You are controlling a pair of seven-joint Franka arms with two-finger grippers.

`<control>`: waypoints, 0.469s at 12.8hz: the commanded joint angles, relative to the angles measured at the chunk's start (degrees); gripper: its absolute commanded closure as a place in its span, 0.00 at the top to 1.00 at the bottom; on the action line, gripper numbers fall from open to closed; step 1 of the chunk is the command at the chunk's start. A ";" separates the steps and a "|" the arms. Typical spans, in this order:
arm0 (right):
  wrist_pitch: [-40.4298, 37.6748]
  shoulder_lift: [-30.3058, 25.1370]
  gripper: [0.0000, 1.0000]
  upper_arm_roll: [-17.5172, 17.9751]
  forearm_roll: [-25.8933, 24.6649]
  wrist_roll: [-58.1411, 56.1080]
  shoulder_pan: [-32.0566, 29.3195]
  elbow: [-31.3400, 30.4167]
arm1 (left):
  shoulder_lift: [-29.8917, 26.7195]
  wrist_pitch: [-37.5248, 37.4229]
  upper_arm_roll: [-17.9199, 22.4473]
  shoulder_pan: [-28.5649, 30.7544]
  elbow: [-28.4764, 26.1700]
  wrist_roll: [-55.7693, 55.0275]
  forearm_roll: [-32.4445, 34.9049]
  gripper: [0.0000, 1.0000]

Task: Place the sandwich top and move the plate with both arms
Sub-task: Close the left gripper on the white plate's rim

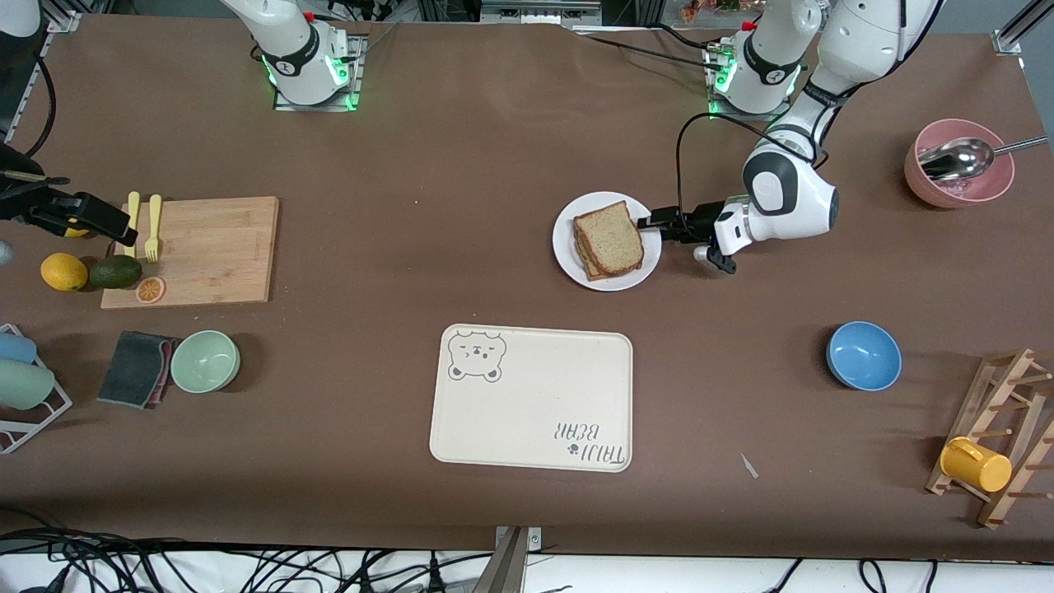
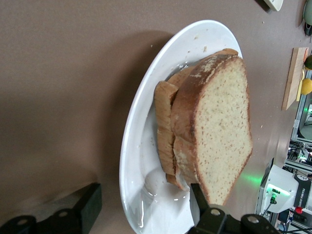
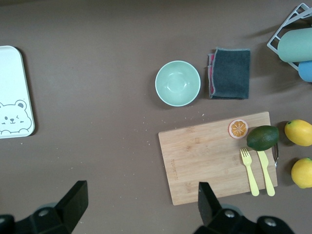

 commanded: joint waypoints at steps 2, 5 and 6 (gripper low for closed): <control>-0.13 0.37 1.00 0.08 0.78 -0.41 -0.31 0.98 | -0.99 -0.83 -0.42 0.55 -1.55 2.43 -1.59 0.68; -0.31 0.29 1.00 0.17 0.60 -0.49 -0.22 1.07 | -0.98 -1.10 -0.42 0.99 -2.34 3.84 -1.50 0.41; -0.48 0.20 1.00 0.26 0.60 -0.58 -0.13 1.07 | -0.98 -1.10 -0.33 1.07 -2.34 3.84 -1.50 0.35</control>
